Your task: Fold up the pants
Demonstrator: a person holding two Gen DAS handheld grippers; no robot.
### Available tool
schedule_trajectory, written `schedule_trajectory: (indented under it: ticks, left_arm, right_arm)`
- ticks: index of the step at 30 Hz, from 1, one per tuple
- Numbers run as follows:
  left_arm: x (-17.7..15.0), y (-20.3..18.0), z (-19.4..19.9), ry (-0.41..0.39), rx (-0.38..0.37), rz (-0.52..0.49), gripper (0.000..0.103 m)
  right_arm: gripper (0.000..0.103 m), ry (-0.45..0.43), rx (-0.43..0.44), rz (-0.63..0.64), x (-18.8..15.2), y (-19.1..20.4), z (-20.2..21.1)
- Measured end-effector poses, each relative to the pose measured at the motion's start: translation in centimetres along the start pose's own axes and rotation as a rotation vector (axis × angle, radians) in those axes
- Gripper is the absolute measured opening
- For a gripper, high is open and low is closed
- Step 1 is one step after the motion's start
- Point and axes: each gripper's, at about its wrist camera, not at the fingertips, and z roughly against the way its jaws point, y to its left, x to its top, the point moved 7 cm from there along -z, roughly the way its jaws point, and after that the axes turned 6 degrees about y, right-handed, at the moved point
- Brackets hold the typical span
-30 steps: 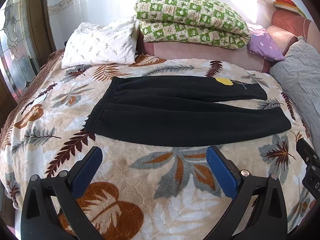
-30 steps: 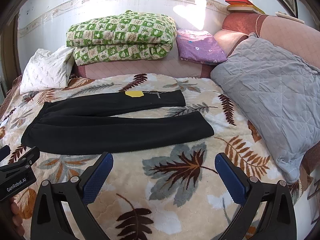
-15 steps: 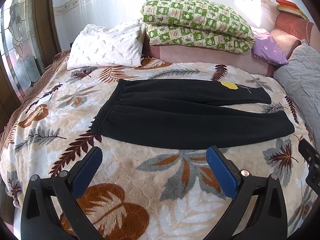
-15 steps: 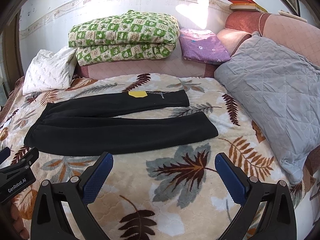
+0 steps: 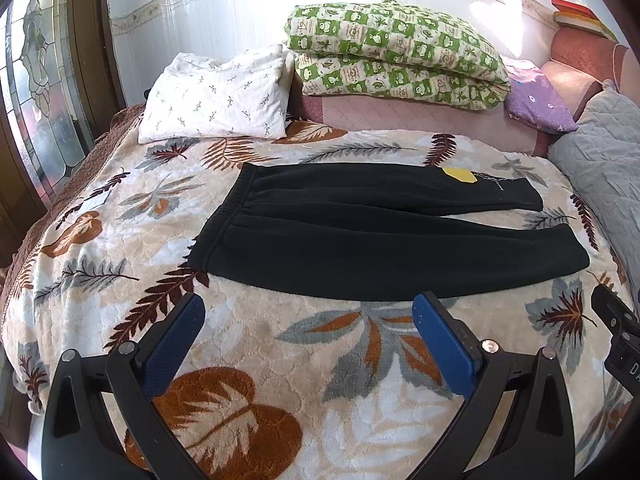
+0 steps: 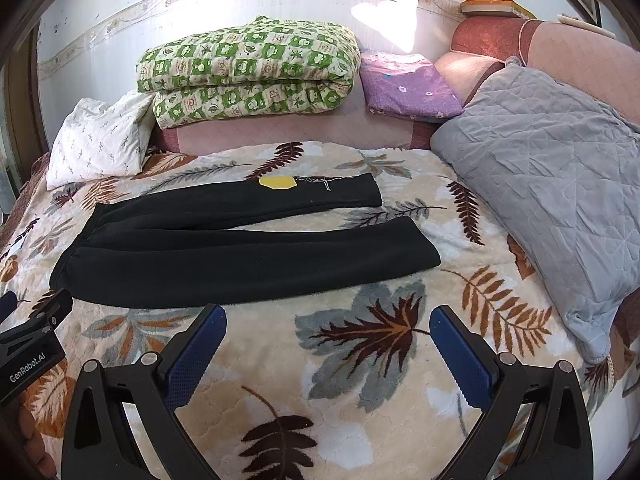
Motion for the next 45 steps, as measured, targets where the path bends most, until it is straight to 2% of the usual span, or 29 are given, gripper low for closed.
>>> schedule_trajectory:
  ticks: [45]
  left_arm:
    - [-0.08, 0.21, 0.15, 0.009, -0.001, 0.001, 0.103]
  right_arm:
    - [0.102, 0.001, 0.004, 0.003, 0.15, 0.34, 0.37]
